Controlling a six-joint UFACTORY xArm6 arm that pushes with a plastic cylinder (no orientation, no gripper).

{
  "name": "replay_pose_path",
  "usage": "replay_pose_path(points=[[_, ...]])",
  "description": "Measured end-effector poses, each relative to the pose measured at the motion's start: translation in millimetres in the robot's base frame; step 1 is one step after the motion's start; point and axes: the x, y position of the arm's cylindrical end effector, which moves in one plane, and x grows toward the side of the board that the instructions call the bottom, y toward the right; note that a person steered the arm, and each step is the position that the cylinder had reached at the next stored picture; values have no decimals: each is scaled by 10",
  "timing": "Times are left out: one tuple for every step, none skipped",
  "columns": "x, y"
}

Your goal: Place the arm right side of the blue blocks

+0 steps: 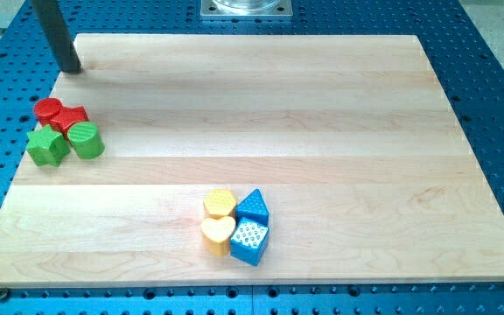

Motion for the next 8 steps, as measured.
replay_pose_path(points=[[18, 2], [31, 2], [94, -56], [117, -56], [118, -56], [97, -56], [129, -83], [225, -53]])
